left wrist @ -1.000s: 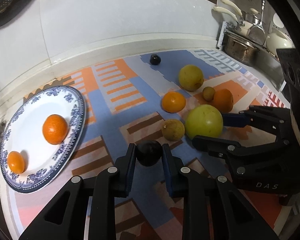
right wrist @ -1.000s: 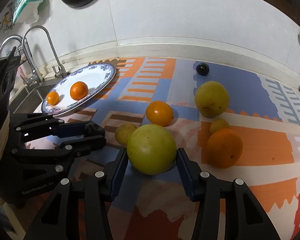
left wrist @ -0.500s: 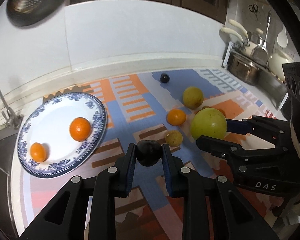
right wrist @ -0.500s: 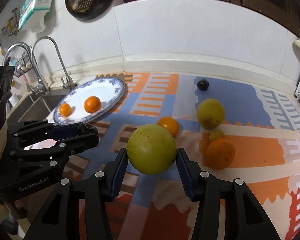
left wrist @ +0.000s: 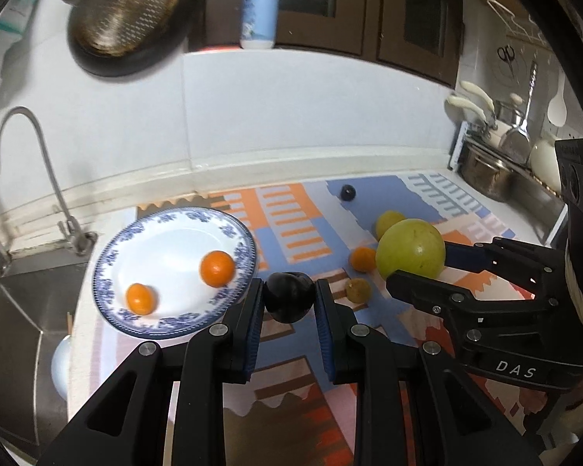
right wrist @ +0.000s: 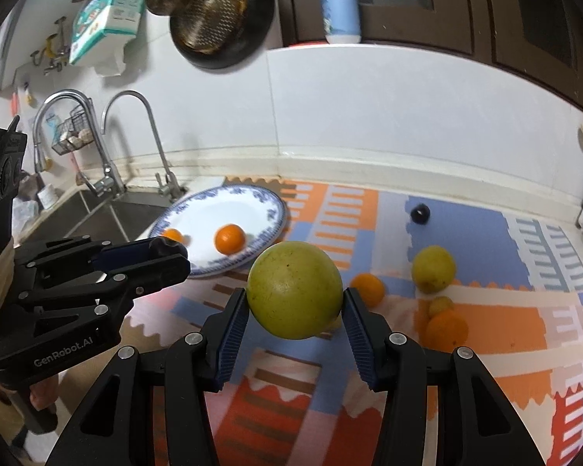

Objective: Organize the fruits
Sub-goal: 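Carry the pomelo and plum to the plate and release both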

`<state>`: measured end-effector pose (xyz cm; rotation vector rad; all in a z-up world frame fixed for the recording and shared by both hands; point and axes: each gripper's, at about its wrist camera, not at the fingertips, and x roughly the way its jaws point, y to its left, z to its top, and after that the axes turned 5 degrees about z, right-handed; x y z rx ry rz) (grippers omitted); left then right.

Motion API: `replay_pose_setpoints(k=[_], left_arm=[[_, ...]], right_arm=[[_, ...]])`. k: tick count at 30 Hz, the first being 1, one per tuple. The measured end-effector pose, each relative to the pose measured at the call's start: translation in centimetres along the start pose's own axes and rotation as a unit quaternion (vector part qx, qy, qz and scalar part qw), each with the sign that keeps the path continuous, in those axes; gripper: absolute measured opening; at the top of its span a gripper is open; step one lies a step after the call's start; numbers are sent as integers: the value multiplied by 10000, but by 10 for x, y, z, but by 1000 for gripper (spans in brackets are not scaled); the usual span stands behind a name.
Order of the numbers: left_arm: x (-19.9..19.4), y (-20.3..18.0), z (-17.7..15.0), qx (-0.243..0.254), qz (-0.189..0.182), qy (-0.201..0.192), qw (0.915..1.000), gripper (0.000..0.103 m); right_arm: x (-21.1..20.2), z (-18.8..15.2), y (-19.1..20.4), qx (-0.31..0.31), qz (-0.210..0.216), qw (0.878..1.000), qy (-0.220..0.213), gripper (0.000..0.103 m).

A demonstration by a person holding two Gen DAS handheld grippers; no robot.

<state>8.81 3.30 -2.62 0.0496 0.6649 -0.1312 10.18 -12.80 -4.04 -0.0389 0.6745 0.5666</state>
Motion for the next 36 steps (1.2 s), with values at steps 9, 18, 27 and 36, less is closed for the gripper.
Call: replay_pose_setpoints(k=[9, 18, 27, 36], left_arm=[[-21, 19, 6, -144, 288, -250, 9992, 26], [-26, 38, 16, -186, 662, -427, 9967, 26], [-12, 55, 25, -187, 990, -432, 9940, 26], [11, 77, 40, -317, 1147, -371, 9922, 26]], right_arm=[[-5, 15, 20, -162, 175, 9995, -199, 50], [6, 39, 34, -319, 341, 9982, -381, 50], [22, 61, 36, -498, 396, 9969, -460, 50], [56, 85, 35, -445, 609, 9967, -310, 50]])
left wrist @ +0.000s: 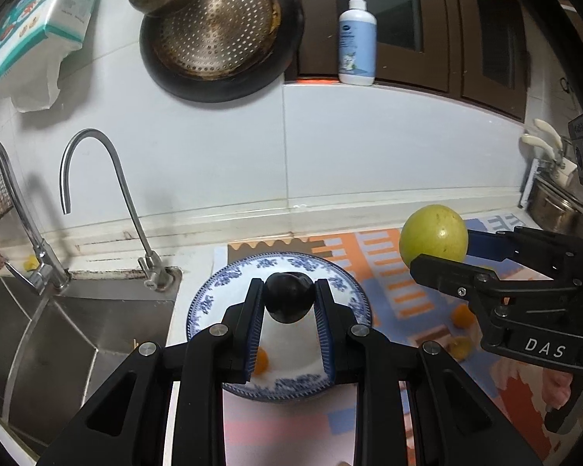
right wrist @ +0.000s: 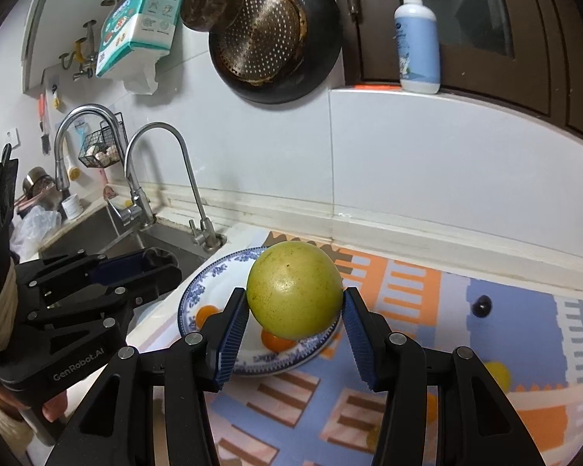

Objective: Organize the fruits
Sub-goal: 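Carry the pomelo and plum to the plate and release both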

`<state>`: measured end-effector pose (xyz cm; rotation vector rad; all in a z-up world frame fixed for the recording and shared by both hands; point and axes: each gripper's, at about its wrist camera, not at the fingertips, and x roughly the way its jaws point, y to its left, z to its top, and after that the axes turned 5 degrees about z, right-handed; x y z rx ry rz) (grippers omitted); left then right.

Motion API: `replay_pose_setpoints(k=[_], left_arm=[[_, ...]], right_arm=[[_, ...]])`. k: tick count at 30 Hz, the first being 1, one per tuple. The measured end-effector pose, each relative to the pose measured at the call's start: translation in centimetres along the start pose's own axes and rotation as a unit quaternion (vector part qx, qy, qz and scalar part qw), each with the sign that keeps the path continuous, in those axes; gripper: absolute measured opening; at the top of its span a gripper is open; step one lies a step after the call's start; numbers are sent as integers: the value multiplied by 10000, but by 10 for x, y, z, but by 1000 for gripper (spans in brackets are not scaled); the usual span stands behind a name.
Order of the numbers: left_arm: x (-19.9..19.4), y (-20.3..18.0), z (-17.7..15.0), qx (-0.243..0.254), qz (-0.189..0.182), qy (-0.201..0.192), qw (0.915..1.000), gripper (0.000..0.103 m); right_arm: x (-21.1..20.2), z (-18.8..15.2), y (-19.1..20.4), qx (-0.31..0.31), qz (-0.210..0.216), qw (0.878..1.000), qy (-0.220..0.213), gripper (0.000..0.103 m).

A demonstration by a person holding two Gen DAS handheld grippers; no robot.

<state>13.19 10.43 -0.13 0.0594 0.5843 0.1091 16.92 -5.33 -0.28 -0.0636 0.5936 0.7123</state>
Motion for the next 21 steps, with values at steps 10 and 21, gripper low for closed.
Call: replay_pose_setpoints(k=[10, 21], left_arm=[[47, 19, 7, -136, 41, 296, 9995, 26], [115, 38, 9, -170, -213, 1015, 9945, 26]], right_arm=[[54, 18, -8, -85, 162, 9991, 375, 50], [127, 26, -18, -82, 369, 9923, 1178, 50]])
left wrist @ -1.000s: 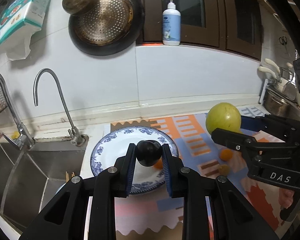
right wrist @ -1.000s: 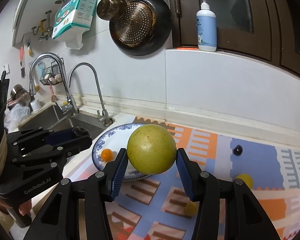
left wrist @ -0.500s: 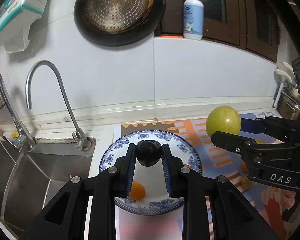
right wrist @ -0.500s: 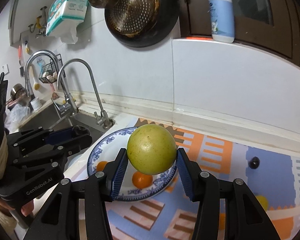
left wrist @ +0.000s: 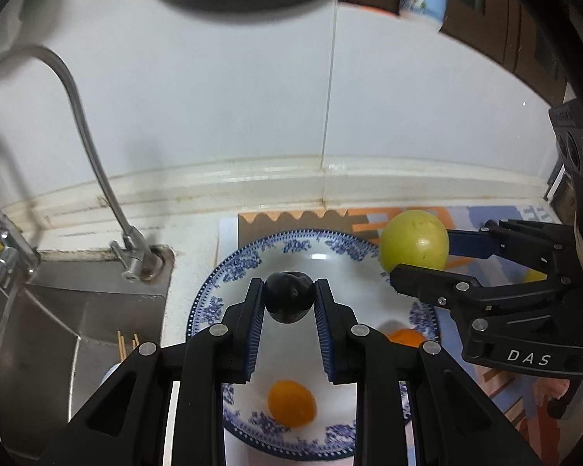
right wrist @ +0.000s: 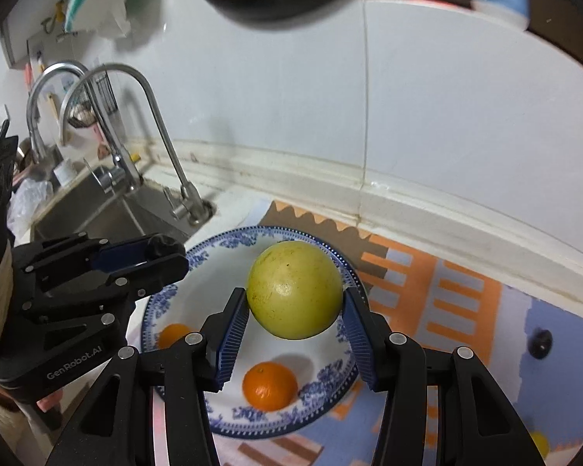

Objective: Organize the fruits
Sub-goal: 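Carry the pomelo and plum to the plate and release both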

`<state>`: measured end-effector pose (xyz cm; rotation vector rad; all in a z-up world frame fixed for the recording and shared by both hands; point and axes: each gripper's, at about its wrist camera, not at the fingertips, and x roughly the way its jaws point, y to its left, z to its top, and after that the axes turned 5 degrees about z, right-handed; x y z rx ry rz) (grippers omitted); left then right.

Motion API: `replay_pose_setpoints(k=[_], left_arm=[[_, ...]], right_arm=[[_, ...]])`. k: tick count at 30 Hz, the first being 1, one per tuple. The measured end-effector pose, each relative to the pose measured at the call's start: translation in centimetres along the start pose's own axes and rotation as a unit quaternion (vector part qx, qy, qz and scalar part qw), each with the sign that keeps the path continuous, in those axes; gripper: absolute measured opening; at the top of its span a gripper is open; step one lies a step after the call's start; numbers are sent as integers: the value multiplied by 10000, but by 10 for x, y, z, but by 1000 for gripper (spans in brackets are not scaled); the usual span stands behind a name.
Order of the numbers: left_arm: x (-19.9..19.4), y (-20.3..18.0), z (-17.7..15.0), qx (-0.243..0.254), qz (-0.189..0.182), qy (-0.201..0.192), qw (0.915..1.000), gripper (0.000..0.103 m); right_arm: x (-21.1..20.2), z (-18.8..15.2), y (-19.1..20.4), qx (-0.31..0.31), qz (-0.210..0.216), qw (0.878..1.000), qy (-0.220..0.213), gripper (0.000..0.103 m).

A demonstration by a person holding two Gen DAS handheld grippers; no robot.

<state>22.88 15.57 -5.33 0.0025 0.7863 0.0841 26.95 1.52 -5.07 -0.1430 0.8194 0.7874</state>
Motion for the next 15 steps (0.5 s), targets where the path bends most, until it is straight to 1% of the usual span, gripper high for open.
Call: replay_pose_setpoints(k=[2, 9, 12, 15], left_arm=[[13, 2, 1, -14, -70, 179, 9998, 26], [51, 9, 4, -69, -127, 692, 9975, 26], [60, 10, 5, -88, -170, 831, 9964, 26], [67, 11, 6, -100, -158, 937, 9954, 26]], right_arm=[[12, 3, -4, 24, 44, 9998, 175, 50], [52, 6, -12, 75, 95, 9972, 743, 50], [62, 5, -16, 138, 100, 9957, 907, 50], [68, 4, -18, 160, 92, 9951, 971, 50]])
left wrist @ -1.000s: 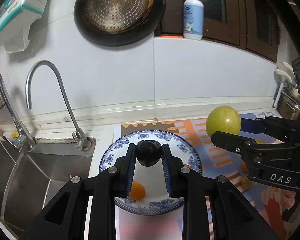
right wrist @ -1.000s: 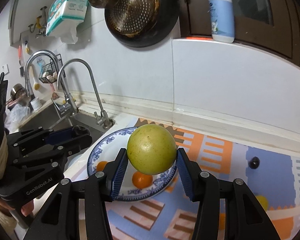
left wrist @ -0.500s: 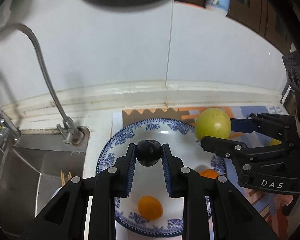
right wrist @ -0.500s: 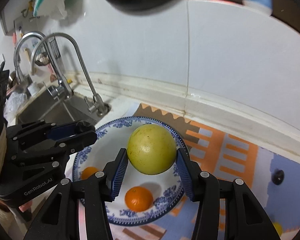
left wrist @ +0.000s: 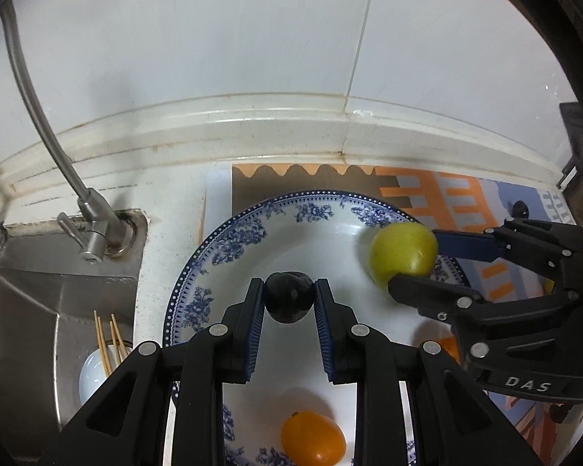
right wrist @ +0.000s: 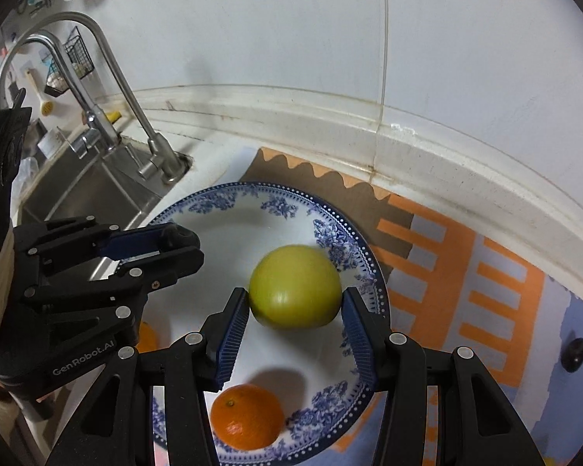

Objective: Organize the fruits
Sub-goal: 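Carry the pomelo and plum to the plate and release both, then move both grippers back over the remaining fruits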

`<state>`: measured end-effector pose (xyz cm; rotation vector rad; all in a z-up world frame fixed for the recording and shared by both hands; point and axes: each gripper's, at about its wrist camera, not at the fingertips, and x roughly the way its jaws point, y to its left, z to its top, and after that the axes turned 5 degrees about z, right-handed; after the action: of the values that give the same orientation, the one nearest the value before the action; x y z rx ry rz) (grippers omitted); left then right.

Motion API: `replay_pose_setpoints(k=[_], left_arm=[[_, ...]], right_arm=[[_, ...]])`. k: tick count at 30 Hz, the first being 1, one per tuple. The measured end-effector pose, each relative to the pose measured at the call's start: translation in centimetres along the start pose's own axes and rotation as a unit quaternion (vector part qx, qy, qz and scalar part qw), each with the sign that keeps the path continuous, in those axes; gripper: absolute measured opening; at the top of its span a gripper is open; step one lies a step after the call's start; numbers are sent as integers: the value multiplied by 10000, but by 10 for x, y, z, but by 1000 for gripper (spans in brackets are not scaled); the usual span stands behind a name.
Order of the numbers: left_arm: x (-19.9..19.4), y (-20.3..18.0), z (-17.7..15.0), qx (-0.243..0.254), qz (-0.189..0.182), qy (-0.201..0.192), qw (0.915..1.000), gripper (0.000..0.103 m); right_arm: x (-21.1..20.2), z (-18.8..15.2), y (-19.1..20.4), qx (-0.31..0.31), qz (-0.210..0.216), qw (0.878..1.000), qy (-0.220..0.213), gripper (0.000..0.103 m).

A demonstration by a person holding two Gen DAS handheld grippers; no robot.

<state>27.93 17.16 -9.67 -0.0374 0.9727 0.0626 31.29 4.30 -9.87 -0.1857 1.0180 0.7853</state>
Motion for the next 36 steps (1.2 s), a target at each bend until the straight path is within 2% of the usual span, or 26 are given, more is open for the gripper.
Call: replay_pose_setpoints(k=[6, 8, 12, 18, 20, 24, 28, 31, 32, 33, 36], left_arm=[[9, 3, -1, -30, 6, 142, 9999, 26], [7, 2, -1, -8, 54, 131, 9999, 38], [-11, 1, -2, 12, 308, -91, 9995, 41], [-63, -8, -8, -38, 405, -616, 9973, 47], [-79, -14, -12, -42, 386, -767, 9963, 54], [-107, -29, -23, 6, 440, -1045, 9935, 58], [-134, -48, -41, 135, 426, -1346, 9899, 65], [-149, -58, -53, 124, 266, -1389, 9899, 67], [-155, -62, -57, 123, 232, -1431, 9894, 67], [-159, -66, -60, 140, 225, -1478, 9887, 68], [-173, -80, -69, 263, 286, -1658, 9854, 70]], right_arm=[[-1, 7, 1, -45, 11, 10000, -84, 50], [-2, 8, 1, -62, 17, 9999, -105, 50], [-12, 6, 2, -38, 29, 9997, -247, 50], [-46, -3, 8, -114, -113, 9978, -645, 51], [-61, -9, 11, -108, -149, 9967, -788, 51], [-94, -29, 15, -51, -256, 9934, -1115, 51], [-122, -53, 19, 20, -427, 9893, -1393, 60], [-143, -70, 20, 136, -541, 9865, -1538, 60], [-151, -77, 20, 191, -587, 9851, -1604, 64], [-157, -83, 20, 214, -629, 9844, -1631, 69], [-172, -101, 21, 257, -812, 9809, -1749, 69]])
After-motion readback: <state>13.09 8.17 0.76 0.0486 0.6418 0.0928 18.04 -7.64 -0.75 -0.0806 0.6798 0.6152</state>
